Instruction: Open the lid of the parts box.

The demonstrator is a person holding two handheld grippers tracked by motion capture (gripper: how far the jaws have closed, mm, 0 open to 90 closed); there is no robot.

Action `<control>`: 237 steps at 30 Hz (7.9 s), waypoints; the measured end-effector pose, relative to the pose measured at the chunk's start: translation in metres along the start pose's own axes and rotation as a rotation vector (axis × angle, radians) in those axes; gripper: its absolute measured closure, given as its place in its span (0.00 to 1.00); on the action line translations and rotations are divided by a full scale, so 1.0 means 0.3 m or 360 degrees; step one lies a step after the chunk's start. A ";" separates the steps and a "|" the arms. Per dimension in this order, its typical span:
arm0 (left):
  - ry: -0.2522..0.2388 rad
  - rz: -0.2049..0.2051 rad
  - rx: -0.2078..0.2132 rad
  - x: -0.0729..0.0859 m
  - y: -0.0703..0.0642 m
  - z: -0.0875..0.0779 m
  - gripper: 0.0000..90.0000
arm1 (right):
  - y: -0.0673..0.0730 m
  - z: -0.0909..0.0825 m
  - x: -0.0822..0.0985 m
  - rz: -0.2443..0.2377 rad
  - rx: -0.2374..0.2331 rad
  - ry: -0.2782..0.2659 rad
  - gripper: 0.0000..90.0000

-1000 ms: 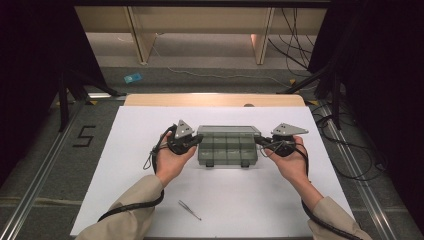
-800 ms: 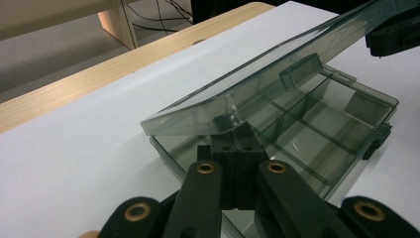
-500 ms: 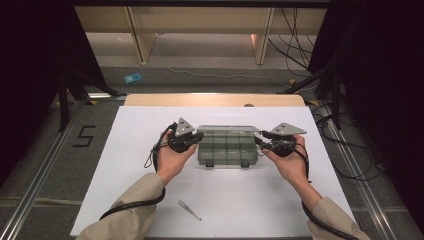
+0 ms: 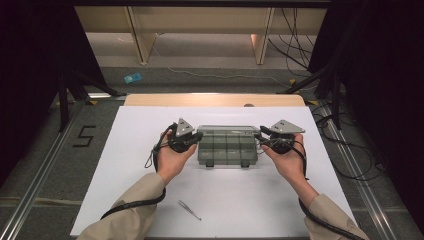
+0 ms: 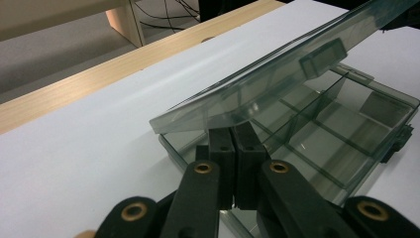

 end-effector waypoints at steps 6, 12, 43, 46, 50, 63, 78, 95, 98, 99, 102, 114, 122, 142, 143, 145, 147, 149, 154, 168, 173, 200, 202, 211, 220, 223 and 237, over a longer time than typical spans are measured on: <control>0.0011 0.0028 -0.0053 0.000 0.008 -0.003 0.96 | -0.001 0.006 -0.007 0.0004 0.0021 -0.0018 0.79; 0.0003 -0.0018 -0.0166 0.003 0.036 -0.008 0.87 | -0.005 0.011 -0.014 0.0028 0.0071 -0.0035 0.85; -0.0143 0.0140 -0.0295 -0.091 0.065 0.028 0.91 | -0.023 0.046 -0.057 0.0104 0.0170 -0.0052 0.91; -0.0147 0.0130 -0.0294 -0.096 0.071 0.033 0.91 | -0.020 0.055 -0.061 0.0122 0.0160 -0.0074 0.91; -0.0151 0.0123 -0.0293 -0.103 0.079 0.039 0.91 | -0.027 0.060 -0.061 0.0122 0.0181 -0.0055 0.91; -0.0138 0.0089 -0.0298 -0.114 0.109 0.062 0.92 | -0.037 0.080 -0.074 0.0154 0.0216 -0.0068 0.92; -0.0121 0.0046 -0.0284 -0.120 0.142 0.096 0.93 | -0.048 0.096 -0.082 0.0183 0.0230 -0.0052 0.92; -0.0127 -0.0003 -0.0292 -0.131 0.160 0.118 0.93 | -0.064 0.122 -0.087 0.0207 0.0245 -0.0048 0.95; -0.0128 -0.0009 -0.0293 -0.132 0.164 0.122 0.93 | -0.067 0.128 -0.089 0.0210 0.0257 -0.0058 0.95; -0.0131 -0.0013 -0.0292 -0.133 0.165 0.124 0.93 | -0.068 0.131 -0.089 0.0211 0.0255 -0.0053 0.95; -0.0129 -0.0018 -0.0290 -0.133 0.170 0.127 0.93 | -0.067 0.134 -0.090 0.0228 0.0239 -0.0049 0.95; -0.0136 -0.0049 -0.0282 -0.133 0.182 0.142 0.93 | -0.075 0.154 -0.084 0.0236 0.0245 -0.0036 0.95; -0.0133 -0.0062 -0.0270 -0.128 0.190 0.157 0.93 | -0.082 0.167 -0.077 0.0232 0.0246 -0.0040 0.94; -0.0077 -0.0081 -0.0273 -0.100 0.199 0.189 0.93 | -0.085 0.203 -0.039 0.0263 0.0225 0.0034 0.94; -0.0071 -0.0083 -0.0271 -0.097 0.199 0.190 0.93 | -0.083 0.208 -0.037 0.0273 0.0222 0.0035 0.94; -0.0064 -0.0082 -0.0273 -0.095 0.200 0.193 0.93 | -0.085 0.212 -0.032 0.0266 0.0223 0.0042 0.94; -0.0062 -0.0090 -0.0277 -0.093 0.200 0.196 0.92 | -0.086 0.222 -0.026 0.0253 0.0220 0.0037 0.94; -0.0055 -0.0101 -0.0270 -0.090 0.198 0.199 0.92 | -0.083 0.223 -0.023 0.0275 0.0213 0.0058 0.93; -0.0037 -0.0097 -0.0278 -0.085 0.199 0.203 0.92 | -0.088 0.229 -0.019 0.0241 0.0227 0.0063 0.92; 0.0069 -0.0120 -0.0261 -0.051 0.200 0.218 0.89 | -0.082 0.244 0.006 0.0272 0.0205 0.0170 0.86; 0.0128 -0.0108 -0.0247 -0.040 0.202 0.218 0.87 | -0.084 0.258 0.014 0.0282 0.0206 0.0156 0.82; 0.0075 -0.0063 -0.0108 -0.025 0.129 -0.007 0.04 | -0.030 0.114 -0.026 0.0206 -0.0102 0.0135 0.19; 0.0074 -0.0059 -0.0099 -0.009 0.123 -0.051 0.03 | -0.018 0.101 -0.023 0.0206 -0.0125 0.0130 0.19; 0.0090 -0.0074 -0.0007 0.086 0.064 -0.211 0.00 | 0.081 -0.031 0.016 0.0115 -0.0229 0.0100 0.18; 0.0046 -0.0083 0.0035 0.148 0.010 -0.295 0.00 | 0.173 -0.142 0.026 0.0073 -0.0338 0.0043 0.18; 0.0045 -0.0062 0.0037 0.154 0.006 -0.301 0.00 | 0.194 -0.162 0.036 0.0053 -0.0363 0.0050 0.18; 0.0030 -0.0080 -0.0008 0.158 0.020 -0.304 0.00 | 0.183 -0.157 0.031 0.0050 -0.0354 0.0021 0.18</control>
Point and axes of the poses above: each handheld gripper's, and its own axes: z roughly forward along the jaws, x roughly out of its underside, y roughly to its left, the point moved 7 cm from there along z, roughly forward along the jaws, and after that the axes turned 5 degrees about x, right-handed, at the moved point
